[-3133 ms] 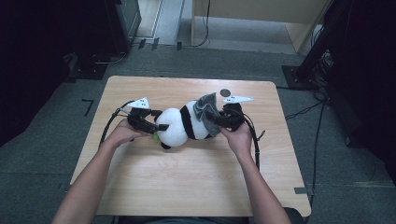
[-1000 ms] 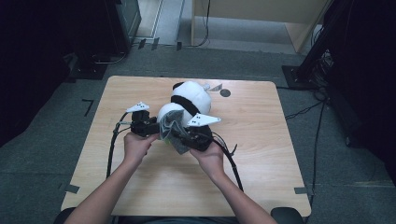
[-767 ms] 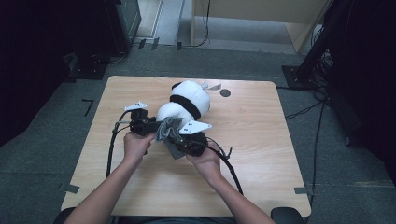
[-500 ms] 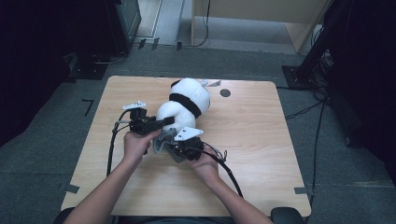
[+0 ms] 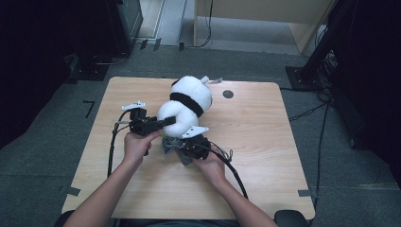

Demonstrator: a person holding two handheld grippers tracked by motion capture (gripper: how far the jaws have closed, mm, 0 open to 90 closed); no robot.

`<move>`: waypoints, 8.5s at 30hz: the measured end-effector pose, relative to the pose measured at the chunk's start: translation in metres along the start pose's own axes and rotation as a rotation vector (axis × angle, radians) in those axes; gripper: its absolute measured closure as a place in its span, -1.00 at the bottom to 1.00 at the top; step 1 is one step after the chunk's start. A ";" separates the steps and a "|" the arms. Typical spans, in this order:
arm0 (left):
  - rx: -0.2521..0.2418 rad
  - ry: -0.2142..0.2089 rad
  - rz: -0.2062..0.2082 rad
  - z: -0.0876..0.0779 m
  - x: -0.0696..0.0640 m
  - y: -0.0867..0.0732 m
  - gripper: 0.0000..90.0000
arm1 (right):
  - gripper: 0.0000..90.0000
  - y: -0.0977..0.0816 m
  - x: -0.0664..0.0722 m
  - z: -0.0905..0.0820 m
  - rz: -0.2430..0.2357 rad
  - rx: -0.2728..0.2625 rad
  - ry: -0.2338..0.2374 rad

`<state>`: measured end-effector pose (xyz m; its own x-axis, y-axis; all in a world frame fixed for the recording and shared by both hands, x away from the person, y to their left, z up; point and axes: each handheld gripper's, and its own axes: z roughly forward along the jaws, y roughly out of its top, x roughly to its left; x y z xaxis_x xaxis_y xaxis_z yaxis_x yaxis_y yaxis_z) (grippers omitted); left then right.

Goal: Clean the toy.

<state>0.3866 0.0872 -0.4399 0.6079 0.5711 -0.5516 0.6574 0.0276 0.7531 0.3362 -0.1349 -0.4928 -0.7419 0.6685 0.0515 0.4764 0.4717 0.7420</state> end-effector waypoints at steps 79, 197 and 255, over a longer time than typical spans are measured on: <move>-0.033 0.024 -0.064 -0.003 0.004 -0.002 0.07 | 0.69 0.008 0.005 -0.013 -0.001 -0.061 0.045; -0.027 0.452 0.175 -0.077 0.101 0.020 -0.80 | -0.22 -0.036 -0.186 -0.061 0.417 -0.046 -0.197; 0.169 0.310 0.366 -0.069 0.037 -0.073 -0.51 | -0.20 -0.122 -0.154 -0.135 0.357 0.002 -0.205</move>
<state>0.3304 0.1631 -0.4905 0.6680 0.7358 -0.1113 0.5046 -0.3379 0.7945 0.3284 -0.3727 -0.5015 -0.4204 0.8911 0.1710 0.6878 0.1900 0.7006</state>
